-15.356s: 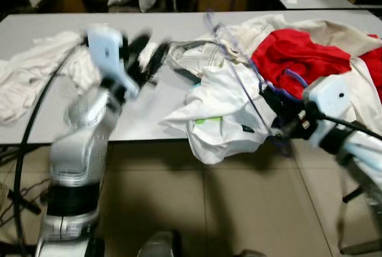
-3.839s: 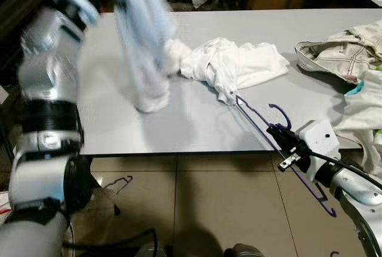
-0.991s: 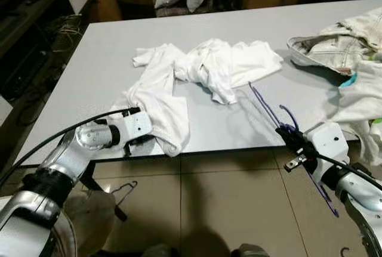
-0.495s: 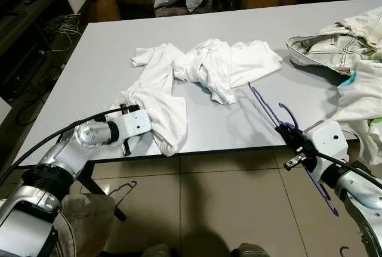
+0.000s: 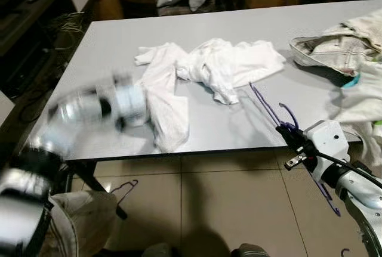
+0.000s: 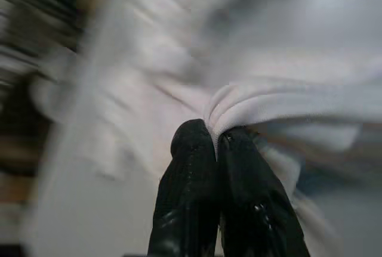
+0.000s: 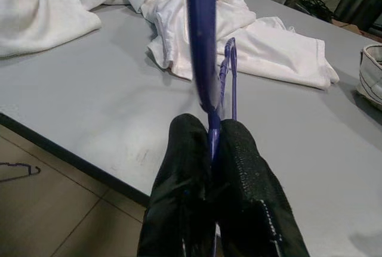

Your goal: Hang hanger

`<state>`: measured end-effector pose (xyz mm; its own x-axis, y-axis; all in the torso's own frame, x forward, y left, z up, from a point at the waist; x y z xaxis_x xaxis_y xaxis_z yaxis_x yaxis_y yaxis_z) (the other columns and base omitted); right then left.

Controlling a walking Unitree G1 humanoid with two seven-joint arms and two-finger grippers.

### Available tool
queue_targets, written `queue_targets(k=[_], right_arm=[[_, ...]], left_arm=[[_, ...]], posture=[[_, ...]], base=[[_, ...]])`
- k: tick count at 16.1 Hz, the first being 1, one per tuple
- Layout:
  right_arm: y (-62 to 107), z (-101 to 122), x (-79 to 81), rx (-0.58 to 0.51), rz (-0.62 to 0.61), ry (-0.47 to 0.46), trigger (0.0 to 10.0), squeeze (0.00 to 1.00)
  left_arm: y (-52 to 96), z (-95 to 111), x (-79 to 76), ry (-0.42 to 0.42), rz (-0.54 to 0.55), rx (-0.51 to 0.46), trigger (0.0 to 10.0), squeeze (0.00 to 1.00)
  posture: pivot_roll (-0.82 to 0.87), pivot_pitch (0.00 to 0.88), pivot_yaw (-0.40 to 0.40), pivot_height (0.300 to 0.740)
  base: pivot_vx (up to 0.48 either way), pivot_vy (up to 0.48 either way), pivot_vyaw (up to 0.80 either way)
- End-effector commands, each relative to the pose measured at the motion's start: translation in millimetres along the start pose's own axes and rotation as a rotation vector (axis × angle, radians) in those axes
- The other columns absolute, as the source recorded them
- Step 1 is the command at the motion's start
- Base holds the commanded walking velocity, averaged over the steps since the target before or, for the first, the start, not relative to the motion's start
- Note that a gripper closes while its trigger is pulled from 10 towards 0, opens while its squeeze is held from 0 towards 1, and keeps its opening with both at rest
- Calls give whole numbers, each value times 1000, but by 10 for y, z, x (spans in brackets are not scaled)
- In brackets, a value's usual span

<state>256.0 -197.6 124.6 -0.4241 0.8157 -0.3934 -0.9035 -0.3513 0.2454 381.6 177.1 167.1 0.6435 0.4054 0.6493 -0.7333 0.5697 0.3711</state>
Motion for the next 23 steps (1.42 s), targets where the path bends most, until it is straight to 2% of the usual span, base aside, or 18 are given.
queue_targets(k=[1,2,4,5,8,10,11,12,13,15,18,19,20,23], right_arm=[[-12,-38,-5,21,8,-2,10000,0],[-23,-31,-6,18,8,-2,10000,0],[-19,-33,1,18,7,-2,10000,0],[-11,-42,5,20,7,-4,10000,0],[-6,-39,-8,18,-2,-5,10000,0],[4,-42,-7,20,-4,-4,10000,0],[7,-43,-5,20,-4,-4,10000,0],[15,-45,-7,21,-6,-3,10000,0],[49,-30,-15,16,-14,4,10000,0],[86,22,17,-14,7,6,10000,0],[250,416,250,-207,202,-119,10000,0],[276,457,280,-221,233,-121,10000,0],[340,558,353,-250,316,-122,10000,0],[386,652,417,-269,396,-132,10000,0]], left_arm=[[24,362,314,13,115,-125,0,0],[65,737,544,58,199,-278,0,0],[100,987,658,122,243,-396,0,0],[34,1016,594,181,210,-412,0,0],[-251,675,94,155,55,-224,0,0],[-359,458,-172,139,-14,-116,0,0],[-374,424,-219,138,-26,-100,0,0],[-411,379,-399,146,-96,-77,3961,0],[-457,439,-453,225,-100,-104,0,0],[-476,428,-349,248,-44,-88,0,0],[-497,475,-20,278,90,-80,0,0],[-505,496,24,280,107,-83,0,0],[-510,575,175,282,167,-93,0,0],[-513,628,275,261,191,-99,0,0]], posture=[[-137,0,113,740],[-138,0,116,740],[-139,0,117,740],[-141,0,122,740],[-152,0,130,740],[-158,0,133,740],[-158,0,133,740],[-176,0,146,740],[-186,0,153,740],[-194,0,160,740],[-215,0,172,740],[-215,0,172,740],[-219,0,168,740],[-219,0,161,740]], base=[[0,0,0],[0,0,0],[0,0,0],[0,0,0],[0,0,0],[0,0,0],[0,0,0],[0,0,0],[0,0,0],[0,0,0],[0,0,0],[0,0,0],[0,0,0],[0,0,0]])
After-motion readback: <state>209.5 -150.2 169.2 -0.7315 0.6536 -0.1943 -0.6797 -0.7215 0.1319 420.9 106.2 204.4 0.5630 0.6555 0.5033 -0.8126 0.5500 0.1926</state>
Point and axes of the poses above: a point about 5 cm out from each wrist's last joint towards the gripper, its own y axis pointing back from the gripper into the wrist, its own z axis along the axis of the wrist's last joint, x = y × z, the point moved 4 cm from there along -y, pointing out of the wrist towards the gripper, and after that the axes turned 5 degrees about y, right-handed, at the moved point
